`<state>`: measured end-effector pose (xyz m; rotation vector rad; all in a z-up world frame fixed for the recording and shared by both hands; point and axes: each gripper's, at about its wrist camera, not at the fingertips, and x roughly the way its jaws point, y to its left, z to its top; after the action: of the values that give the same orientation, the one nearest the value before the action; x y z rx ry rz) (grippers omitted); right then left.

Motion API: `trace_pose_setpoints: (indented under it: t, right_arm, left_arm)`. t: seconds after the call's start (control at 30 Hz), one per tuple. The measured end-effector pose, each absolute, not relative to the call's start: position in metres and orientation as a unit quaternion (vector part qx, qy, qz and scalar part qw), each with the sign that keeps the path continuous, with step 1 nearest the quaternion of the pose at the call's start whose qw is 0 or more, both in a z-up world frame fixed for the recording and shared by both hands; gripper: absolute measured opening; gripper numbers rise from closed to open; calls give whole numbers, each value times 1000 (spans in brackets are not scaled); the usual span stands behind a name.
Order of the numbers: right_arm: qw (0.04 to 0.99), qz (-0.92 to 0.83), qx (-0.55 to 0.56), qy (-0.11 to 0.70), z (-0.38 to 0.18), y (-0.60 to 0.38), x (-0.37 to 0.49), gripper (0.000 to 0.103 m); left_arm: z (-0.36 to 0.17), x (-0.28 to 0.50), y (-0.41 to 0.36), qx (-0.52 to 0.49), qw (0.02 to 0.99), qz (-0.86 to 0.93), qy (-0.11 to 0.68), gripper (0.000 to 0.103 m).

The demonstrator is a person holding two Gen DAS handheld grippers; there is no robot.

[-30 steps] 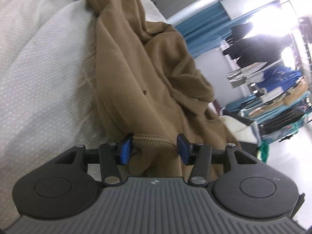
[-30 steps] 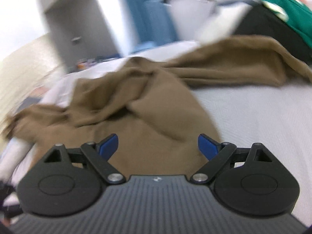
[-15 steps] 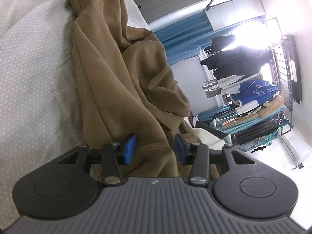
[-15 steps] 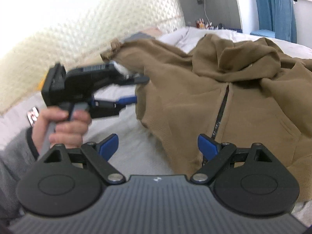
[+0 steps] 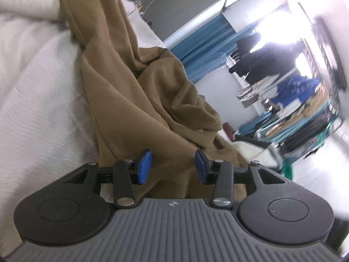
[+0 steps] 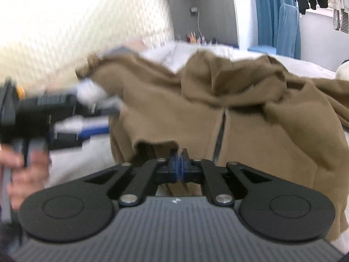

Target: Fold large clothes

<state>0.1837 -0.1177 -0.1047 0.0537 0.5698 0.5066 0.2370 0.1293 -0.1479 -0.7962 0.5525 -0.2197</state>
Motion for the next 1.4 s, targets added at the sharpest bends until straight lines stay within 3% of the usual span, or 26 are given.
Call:
trace_pose_setpoints:
  t: [0.37, 0.73, 1.03, 1.4]
  right_arm:
    - [926, 304, 90, 204, -49, -116, 238, 5]
    - [907, 328, 143, 224, -72, -126, 242, 5]
    - [913, 312, 130, 229, -83, -121, 240, 5]
    - [930, 317, 71, 172, -72, -99, 206, 5]
  left_arm:
    - [-137, 224, 40, -154, 956, -29, 246, 69]
    - [-161, 256, -20, -6, 968, 170, 183, 75]
    - [-152, 232, 23, -83, 946, 236, 208, 78]
    - [-152, 194, 38, -126, 924, 237, 274, 79]
